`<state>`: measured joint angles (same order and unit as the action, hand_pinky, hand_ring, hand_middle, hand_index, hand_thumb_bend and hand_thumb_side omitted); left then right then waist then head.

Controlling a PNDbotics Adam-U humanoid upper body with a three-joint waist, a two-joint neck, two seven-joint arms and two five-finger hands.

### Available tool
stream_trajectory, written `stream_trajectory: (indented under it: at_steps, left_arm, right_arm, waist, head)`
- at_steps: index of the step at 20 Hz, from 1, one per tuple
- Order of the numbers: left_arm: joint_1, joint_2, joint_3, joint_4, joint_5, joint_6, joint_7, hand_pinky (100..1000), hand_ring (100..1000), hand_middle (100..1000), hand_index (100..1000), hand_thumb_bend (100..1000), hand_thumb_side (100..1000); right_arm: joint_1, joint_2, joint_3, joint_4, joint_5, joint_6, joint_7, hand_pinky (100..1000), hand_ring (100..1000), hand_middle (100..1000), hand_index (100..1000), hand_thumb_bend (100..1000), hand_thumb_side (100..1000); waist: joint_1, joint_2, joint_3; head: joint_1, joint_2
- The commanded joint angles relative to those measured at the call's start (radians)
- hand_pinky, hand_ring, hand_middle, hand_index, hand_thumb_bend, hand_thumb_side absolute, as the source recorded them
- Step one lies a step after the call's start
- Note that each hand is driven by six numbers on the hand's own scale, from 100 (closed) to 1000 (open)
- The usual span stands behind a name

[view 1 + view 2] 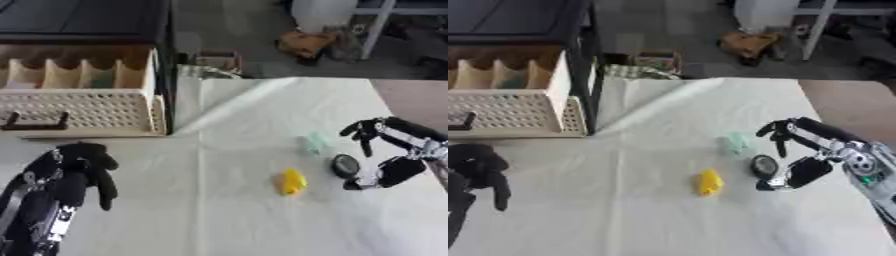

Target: Pick up objects from table and place into drawer.

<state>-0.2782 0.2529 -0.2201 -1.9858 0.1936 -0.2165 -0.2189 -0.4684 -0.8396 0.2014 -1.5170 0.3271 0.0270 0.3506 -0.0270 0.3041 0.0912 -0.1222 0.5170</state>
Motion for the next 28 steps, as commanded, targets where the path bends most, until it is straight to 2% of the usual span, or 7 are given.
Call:
stream_trajectory:
  at_steps: [1, 12, 28]
  left_arm:
    - [-0.01, -0.004, -0.003, -0.014, -0.006, 0.002, -0.005, 298, 441, 575, 760, 100, 476]
    - [-0.009, -0.013, -0.007, -0.014, -0.014, 0.011, -0.013, 297, 441, 574, 752, 100, 470]
    - [-0.01, -0.021, -0.01, -0.014, -0.02, 0.017, -0.018, 298, 441, 574, 746, 100, 467]
  right_arm:
    - [-0.009, -0.018, -0.007, 0.007, 0.014, 0.005, -0.021, 826, 809, 328, 832, 675, 319]
    - [-0.007, -0.004, 0.001, 0.039, 0.031, 0.019, -0.052, 799, 784, 279, 797, 639, 344]
    - [-0.004, 0.0, 0.002, 0.085, 0.056, 0.02, -0.048, 792, 781, 323, 797, 592, 289]
  waist:
    - [0.0, -0.013, 0.001]
    - [0.0, -0.008, 0.006]
    - [-0.001, -0.002, 0.013]
  head:
    - [-0.002, -0.008]
    - [-0.001, -0.012]
    - [0.001, -0.019]
